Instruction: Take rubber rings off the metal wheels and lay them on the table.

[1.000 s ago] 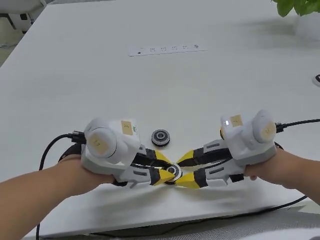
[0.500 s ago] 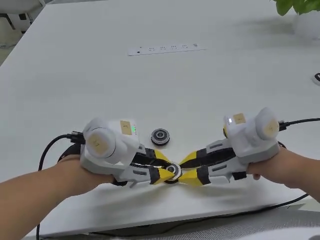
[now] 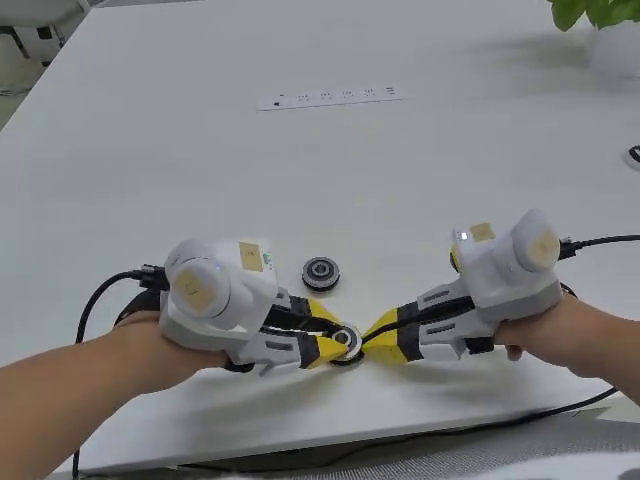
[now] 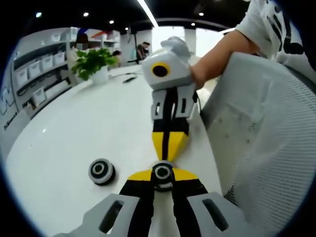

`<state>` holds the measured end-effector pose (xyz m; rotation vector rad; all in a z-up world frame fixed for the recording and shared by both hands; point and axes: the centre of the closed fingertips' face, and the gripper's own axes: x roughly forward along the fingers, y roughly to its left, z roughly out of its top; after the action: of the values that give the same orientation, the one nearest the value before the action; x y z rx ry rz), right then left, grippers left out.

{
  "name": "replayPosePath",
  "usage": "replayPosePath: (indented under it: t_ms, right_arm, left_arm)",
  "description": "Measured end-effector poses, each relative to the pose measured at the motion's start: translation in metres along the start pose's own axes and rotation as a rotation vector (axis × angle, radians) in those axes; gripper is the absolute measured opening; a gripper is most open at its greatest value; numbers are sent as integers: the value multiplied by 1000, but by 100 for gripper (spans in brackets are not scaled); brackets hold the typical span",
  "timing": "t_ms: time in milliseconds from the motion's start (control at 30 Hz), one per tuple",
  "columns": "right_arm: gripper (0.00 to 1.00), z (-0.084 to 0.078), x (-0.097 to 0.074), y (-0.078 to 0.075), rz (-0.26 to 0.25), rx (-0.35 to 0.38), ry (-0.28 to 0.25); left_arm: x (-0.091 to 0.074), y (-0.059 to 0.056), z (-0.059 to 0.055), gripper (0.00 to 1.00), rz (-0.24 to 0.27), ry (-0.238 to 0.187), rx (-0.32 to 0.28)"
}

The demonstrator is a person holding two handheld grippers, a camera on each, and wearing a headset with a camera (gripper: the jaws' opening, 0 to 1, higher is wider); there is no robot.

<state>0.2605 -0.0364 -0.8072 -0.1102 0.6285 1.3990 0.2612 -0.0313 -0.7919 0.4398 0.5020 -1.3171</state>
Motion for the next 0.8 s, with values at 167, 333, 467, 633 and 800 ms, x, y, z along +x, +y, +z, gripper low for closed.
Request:
replayPosePath:
  t_ms: [167,333,467,633,800]
  right_arm:
    - [0,0,0,-2,-8,75,14]
    - [0,1,-1,0,-7,199,10]
    - [0,4,-2,2,1,217,-7]
    - [0,4,-5,1,9,299,-30]
    - [0,12,-8,0,17,370,-76]
  left_arm:
    - [0,0,0,13,0,-1,1]
    - [0,0,0,13,1,-1,2]
    - [0,0,0,13,2,-1,2]
    - [0,1,0,13,3,0,4]
    - [0,1,0,13,6,1,9]
